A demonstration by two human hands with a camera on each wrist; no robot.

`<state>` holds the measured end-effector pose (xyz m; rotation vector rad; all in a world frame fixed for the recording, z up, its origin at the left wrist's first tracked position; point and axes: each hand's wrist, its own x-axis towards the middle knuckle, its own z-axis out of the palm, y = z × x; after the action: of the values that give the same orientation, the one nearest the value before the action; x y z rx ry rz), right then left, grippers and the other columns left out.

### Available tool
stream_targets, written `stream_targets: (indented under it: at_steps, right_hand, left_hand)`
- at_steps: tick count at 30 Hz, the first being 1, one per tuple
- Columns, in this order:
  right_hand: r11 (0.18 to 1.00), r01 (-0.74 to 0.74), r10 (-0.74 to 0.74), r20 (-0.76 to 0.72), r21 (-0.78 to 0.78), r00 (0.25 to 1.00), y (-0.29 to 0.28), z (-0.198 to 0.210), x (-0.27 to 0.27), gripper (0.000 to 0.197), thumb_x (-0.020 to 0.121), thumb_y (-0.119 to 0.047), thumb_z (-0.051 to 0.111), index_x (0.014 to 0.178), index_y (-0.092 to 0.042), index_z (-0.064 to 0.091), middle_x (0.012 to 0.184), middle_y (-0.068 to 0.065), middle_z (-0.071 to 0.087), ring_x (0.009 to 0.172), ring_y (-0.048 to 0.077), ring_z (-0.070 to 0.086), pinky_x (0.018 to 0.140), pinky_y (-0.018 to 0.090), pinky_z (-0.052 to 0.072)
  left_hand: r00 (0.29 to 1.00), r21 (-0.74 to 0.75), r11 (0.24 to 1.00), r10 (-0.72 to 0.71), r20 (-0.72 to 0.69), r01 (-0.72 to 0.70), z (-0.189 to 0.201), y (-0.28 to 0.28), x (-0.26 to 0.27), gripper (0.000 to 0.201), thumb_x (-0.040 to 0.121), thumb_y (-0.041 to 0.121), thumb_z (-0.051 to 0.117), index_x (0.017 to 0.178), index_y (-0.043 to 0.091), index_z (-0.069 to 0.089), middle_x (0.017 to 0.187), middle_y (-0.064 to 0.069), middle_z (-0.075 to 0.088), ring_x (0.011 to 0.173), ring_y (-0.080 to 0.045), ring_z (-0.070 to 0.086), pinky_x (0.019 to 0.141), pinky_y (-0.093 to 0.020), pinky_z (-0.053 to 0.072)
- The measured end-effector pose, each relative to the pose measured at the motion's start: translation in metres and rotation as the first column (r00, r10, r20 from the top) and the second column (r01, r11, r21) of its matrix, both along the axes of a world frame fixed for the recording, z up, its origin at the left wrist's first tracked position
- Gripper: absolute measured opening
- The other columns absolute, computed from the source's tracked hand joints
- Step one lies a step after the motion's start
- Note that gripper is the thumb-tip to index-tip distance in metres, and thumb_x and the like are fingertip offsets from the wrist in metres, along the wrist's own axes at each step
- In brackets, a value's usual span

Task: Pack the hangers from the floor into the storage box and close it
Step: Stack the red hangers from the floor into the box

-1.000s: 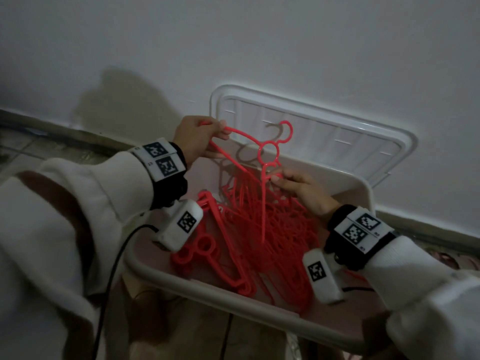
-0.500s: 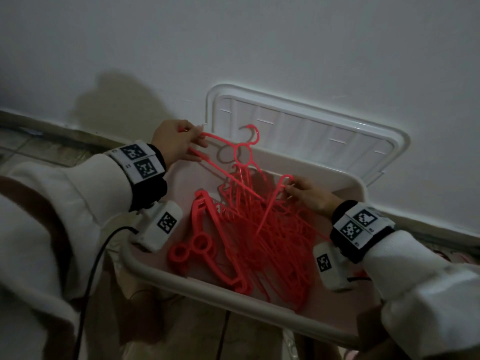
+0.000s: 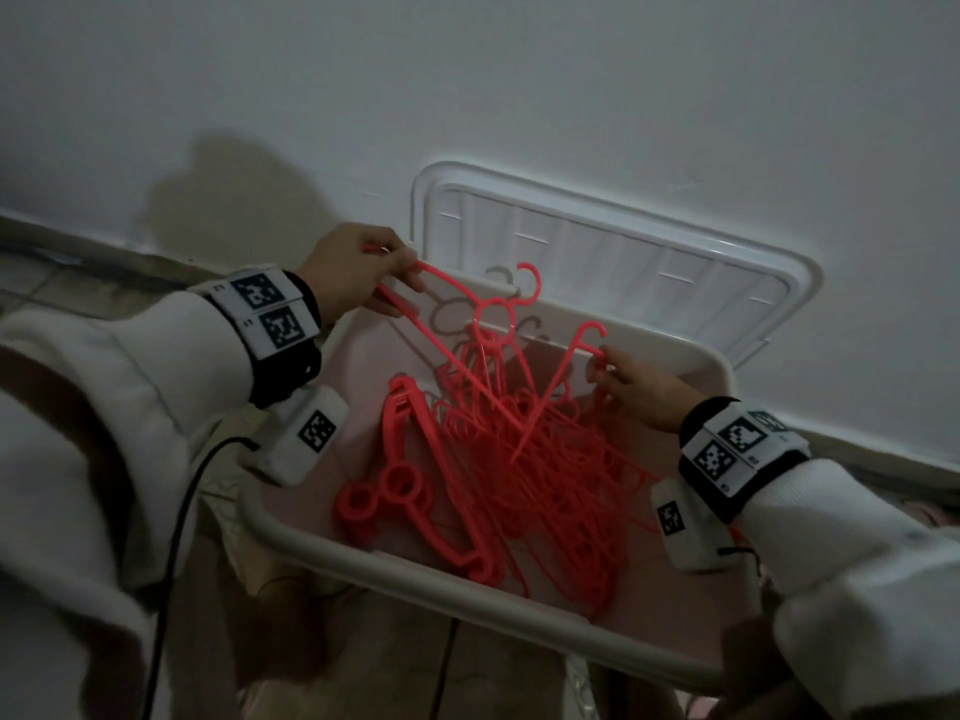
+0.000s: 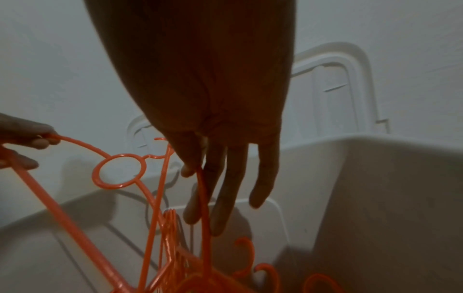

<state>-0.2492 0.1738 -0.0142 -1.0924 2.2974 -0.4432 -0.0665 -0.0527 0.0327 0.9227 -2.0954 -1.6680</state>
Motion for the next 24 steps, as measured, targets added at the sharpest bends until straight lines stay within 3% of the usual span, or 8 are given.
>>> stream_targets:
  at_steps: [3,7,10,12,15,20,22,24]
  right_hand:
    - [0.987,0.015,0.001,-0.105,0.157,0.994,0.005,-0.002,-0.007,0.029,0.095,-0.010,0.042,0.123,-0.001,0.044,0.115,0.025,0.059,0.105,0.033,0.057,0.089,0.034,0.040]
    - [0.950,0.134,-0.089,-0.166,0.282,0.982,0.013,0.001,-0.009,0.038,0.090,-0.022,0.054,0.122,-0.004,0.045,0.119,0.020,0.059,0.112,0.031,0.056,0.092,0.033,0.041]
    - [0.966,0.141,-0.105,-0.170,0.214,0.980,0.012,0.004,-0.011,0.036,0.090,-0.019,0.054,0.122,-0.004,0.048,0.121,0.019,0.057,0.115,0.030,0.053,0.094,0.030,0.039]
    - [0.987,0.162,-0.163,0.084,0.010,0.983,0.006,0.007,-0.005,0.026,0.093,-0.008,0.045,0.118,-0.004,0.051,0.109,0.018,0.060,0.103,0.029,0.056,0.086,0.028,0.044]
    - [0.932,0.326,-0.195,0.542,-0.156,0.817,-0.002,0.017,0.012,0.019,0.099,-0.012,0.034,0.106,-0.012,0.051,0.082,0.006,0.060,0.070,0.016,0.059,0.057,0.022,0.046]
    - [0.956,0.110,-0.008,0.348,-0.274,0.937,-0.001,0.018,0.011,0.025,0.099,-0.004,0.033,0.113,0.011,0.047,0.065,0.005,0.052,0.040,-0.003,0.049,0.043,0.007,0.035]
    - [0.957,0.057,0.024,0.274,-0.283,0.961,-0.001,0.019,0.009,0.024,0.099,-0.003,0.031,0.109,0.010,0.049,0.061,0.003,0.048,0.037,-0.002,0.044,0.042,0.006,0.032]
    - [0.962,-0.010,0.083,0.256,-0.272,0.963,-0.002,0.020,0.010,0.022,0.099,-0.004,0.032,0.105,0.002,0.052,0.059,0.003,0.045,0.036,-0.002,0.040,0.043,0.006,0.031]
  left_hand:
    - [0.994,0.039,0.995,-0.092,0.058,0.090,0.004,0.004,0.001,0.022,0.096,0.014,0.048,0.077,0.009,0.058,0.080,-0.010,0.065,0.049,-0.015,0.066,0.053,-0.023,0.056]
    - [0.999,0.110,0.993,-0.039,0.036,0.035,0.004,0.002,0.003,0.022,0.096,0.015,0.046,0.078,0.008,0.058,0.079,-0.007,0.062,0.049,-0.013,0.066,0.056,-0.024,0.056]
    - [1.000,0.142,0.990,-0.020,0.013,0.018,0.003,-0.001,0.005,0.022,0.096,0.016,0.046,0.079,0.010,0.059,0.079,-0.004,0.061,0.051,-0.009,0.066,0.059,-0.022,0.056]
    - [1.000,0.156,0.988,-0.018,-0.006,0.019,0.001,-0.002,0.005,0.022,0.096,0.016,0.046,0.079,0.012,0.060,0.080,-0.003,0.061,0.055,-0.010,0.068,0.063,-0.021,0.056]
    - [1.000,0.177,0.984,-0.004,-0.019,0.008,-0.004,0.003,0.004,0.022,0.097,0.017,0.045,0.080,0.014,0.059,0.079,-0.001,0.060,0.057,-0.009,0.069,0.060,-0.018,0.055]
    - [0.994,0.094,0.994,-0.069,0.080,0.061,-0.014,0.011,-0.002,0.023,0.096,0.018,0.046,0.077,0.020,0.059,0.070,0.009,0.065,0.056,0.003,0.063,0.057,-0.014,0.048]
    - [0.982,-0.042,0.989,-0.134,0.136,0.141,-0.014,0.014,-0.005,0.020,0.093,0.013,0.050,0.075,0.017,0.059,0.059,0.016,0.066,0.058,0.001,0.060,0.058,-0.012,0.042]
    - [0.960,-0.099,0.964,-0.230,0.159,0.248,-0.013,0.023,-0.009,0.011,0.091,0.016,0.055,0.086,0.010,0.063,0.067,0.012,0.068,0.061,-0.001,0.060,0.062,-0.013,0.044]
